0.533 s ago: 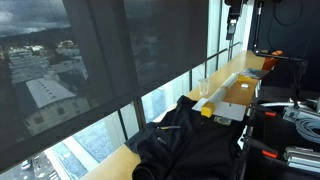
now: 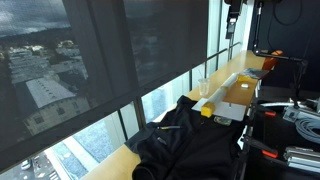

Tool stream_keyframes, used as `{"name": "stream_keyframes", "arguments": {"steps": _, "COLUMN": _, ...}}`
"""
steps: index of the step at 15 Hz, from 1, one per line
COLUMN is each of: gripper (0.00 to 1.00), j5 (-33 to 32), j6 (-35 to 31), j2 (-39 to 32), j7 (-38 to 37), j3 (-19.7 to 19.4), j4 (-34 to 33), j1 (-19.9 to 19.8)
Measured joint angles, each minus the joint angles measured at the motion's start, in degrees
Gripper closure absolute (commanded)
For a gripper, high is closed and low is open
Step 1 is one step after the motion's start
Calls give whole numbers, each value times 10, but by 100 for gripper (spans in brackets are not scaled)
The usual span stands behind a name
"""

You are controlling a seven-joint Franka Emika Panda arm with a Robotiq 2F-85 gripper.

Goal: Close the zipper of the black vest

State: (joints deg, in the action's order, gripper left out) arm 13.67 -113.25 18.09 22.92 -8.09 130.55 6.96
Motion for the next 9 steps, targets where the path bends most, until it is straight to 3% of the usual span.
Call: {"name": "stream_keyframes", "arguments": {"steps": 9, "gripper": 0, "j5": 0, "j6": -7, "j2": -4, "j7": 0, "j3": 7, "j4": 3, "j1": -5}}
